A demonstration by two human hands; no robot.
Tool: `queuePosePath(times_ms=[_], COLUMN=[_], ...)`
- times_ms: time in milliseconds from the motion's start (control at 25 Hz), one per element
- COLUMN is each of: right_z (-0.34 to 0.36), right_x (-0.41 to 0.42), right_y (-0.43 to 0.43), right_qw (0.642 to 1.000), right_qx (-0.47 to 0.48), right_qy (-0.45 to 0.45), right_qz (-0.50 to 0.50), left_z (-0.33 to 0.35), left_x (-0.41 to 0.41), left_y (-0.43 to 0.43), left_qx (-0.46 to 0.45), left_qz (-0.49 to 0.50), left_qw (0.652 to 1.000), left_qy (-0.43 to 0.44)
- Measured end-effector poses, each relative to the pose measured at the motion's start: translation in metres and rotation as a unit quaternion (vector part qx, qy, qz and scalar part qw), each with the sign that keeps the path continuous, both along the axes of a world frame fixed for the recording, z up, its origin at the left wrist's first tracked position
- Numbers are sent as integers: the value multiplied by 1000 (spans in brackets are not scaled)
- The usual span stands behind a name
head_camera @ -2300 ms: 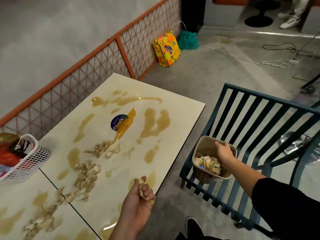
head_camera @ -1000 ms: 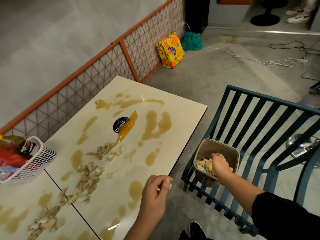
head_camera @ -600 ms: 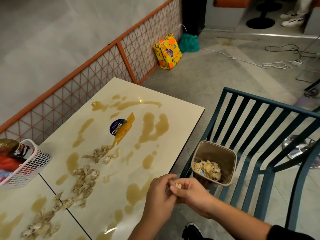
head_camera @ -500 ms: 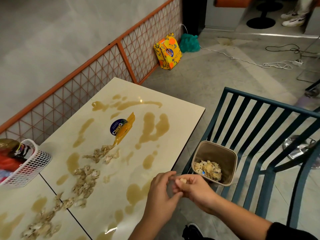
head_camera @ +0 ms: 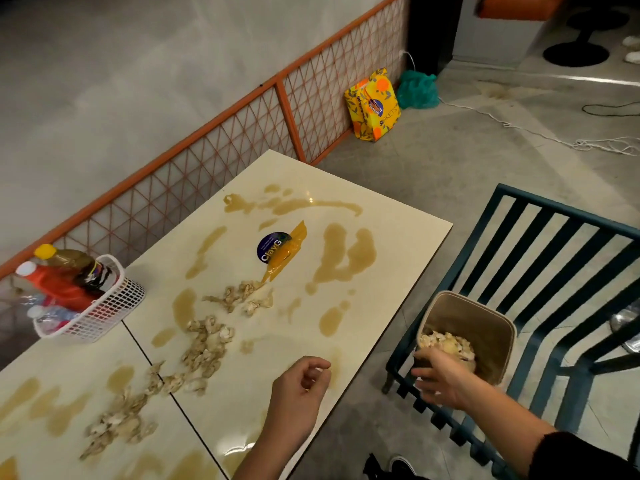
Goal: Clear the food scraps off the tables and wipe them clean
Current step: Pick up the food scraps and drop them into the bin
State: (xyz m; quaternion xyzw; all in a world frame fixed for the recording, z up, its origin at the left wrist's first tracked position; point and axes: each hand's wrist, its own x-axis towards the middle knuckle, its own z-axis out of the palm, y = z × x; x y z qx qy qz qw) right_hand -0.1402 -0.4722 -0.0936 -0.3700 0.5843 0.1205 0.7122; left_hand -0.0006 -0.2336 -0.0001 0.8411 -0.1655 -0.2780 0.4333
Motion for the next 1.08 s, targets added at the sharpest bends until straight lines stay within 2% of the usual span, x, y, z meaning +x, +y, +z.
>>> queuePosePath(times_ms=[120,200,240,400,520,600,680,760,840,1000,1080], right_z=[8,13,21,38,29,26,26,24,19,12,5], right_x=[43,80,98,172,230,260,281,302,319,334,338], right_y=[38,59,69,105,124,127,126,127,126,133,137], right_qw=[990,959,932,781,640,555,500,486,495,466,471], right_qx=[-106,-222,-276,-417,-471,-506,-540,-540,-515,-484,-473], right_qy=[-45,-81,-95,-141,-118,-67,-28,-15,-13,6,36], right_qz=[76,160,216,443,595,657,677,687,700,741,743], left_z=[9,12,13,14,13,9,8,7,4,0,-1], left_x=[21,33,38,54,59,58,56,56,54,52,51], left_y=[34,59,72,125,175,206,233,259,280,304,316], left_qx=[-9,-19,-25,-39,-43,-49,-56,-55,-55,-49,-45], left_qz=[33,71,88,138,184,219,253,283,306,325,331], left_qw=[999,997,996,989,981,973,963,955,948,942,940], left_qy=[14,16,19,35,45,54,69,74,70,71,73])
